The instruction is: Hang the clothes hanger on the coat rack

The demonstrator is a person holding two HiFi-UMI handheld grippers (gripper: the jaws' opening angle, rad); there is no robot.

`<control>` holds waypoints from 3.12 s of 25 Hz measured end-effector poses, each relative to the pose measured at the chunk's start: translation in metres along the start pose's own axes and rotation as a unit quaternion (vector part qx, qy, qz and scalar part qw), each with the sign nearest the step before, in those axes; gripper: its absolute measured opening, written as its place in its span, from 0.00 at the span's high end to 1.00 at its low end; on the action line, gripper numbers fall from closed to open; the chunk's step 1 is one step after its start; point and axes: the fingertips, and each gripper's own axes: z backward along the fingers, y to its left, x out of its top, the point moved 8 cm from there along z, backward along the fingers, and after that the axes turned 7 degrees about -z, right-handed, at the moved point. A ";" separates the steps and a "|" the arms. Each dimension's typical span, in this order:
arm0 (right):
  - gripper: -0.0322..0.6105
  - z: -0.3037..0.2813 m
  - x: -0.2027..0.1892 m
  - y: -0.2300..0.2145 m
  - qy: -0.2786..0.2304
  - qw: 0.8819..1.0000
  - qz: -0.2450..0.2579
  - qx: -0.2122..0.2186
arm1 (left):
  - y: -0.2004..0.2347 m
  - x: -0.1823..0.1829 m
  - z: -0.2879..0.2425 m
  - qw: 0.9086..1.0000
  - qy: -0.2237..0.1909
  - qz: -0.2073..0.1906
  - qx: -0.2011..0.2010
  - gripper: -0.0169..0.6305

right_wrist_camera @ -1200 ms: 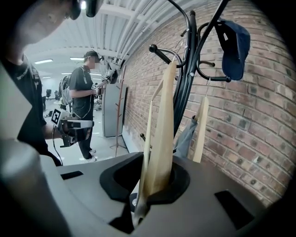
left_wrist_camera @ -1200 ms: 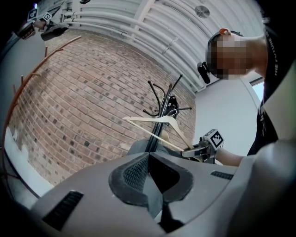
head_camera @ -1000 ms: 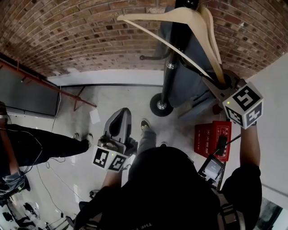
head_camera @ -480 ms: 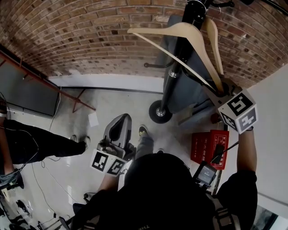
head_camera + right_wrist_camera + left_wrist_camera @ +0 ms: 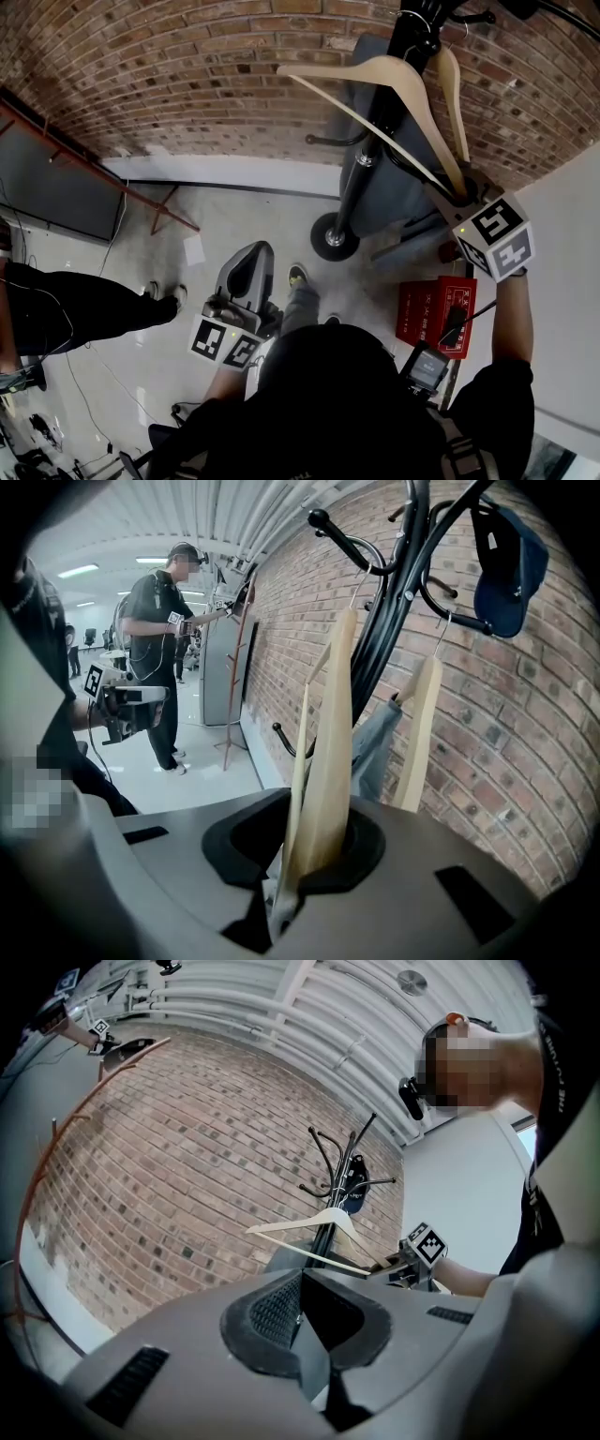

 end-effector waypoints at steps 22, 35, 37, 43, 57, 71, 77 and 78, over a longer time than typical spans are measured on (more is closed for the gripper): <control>0.88 -0.001 -0.007 -0.001 0.013 0.999 0.005 -0.030 | -0.004 -0.001 -0.002 1.000 0.005 0.009 -0.008 0.94; 0.88 0.003 -0.007 0.002 -0.026 0.999 -0.018 -0.027 | -0.007 0.001 0.001 1.000 0.004 0.003 -0.007 0.94; 0.87 0.005 -0.007 0.004 -0.033 0.999 -0.023 -0.024 | -0.007 0.002 0.003 1.000 0.007 0.004 -0.008 0.94; 0.85 0.009 -0.002 0.007 -0.038 0.999 -0.018 -0.030 | -0.006 0.009 0.004 1.000 0.007 0.003 -0.009 0.94; 0.81 0.025 -0.007 0.011 -0.069 0.995 -0.009 -0.077 | -0.015 0.002 0.002 1.000 0.007 0.008 -0.022 0.94; 0.76 0.035 -0.015 0.018 -0.103 0.990 0.000 -0.100 | -0.019 0.004 0.002 1.000 0.002 -0.002 -0.030 0.94; 0.76 0.048 -0.020 0.021 -0.135 0.984 -0.005 -0.113 | -0.024 0.002 0.004 1.000 -0.003 -0.004 -0.031 0.94; 0.76 0.052 -0.021 0.022 -0.142 0.983 -0.005 -0.115 | -0.024 0.002 0.005 1.000 -0.003 -0.003 -0.031 0.94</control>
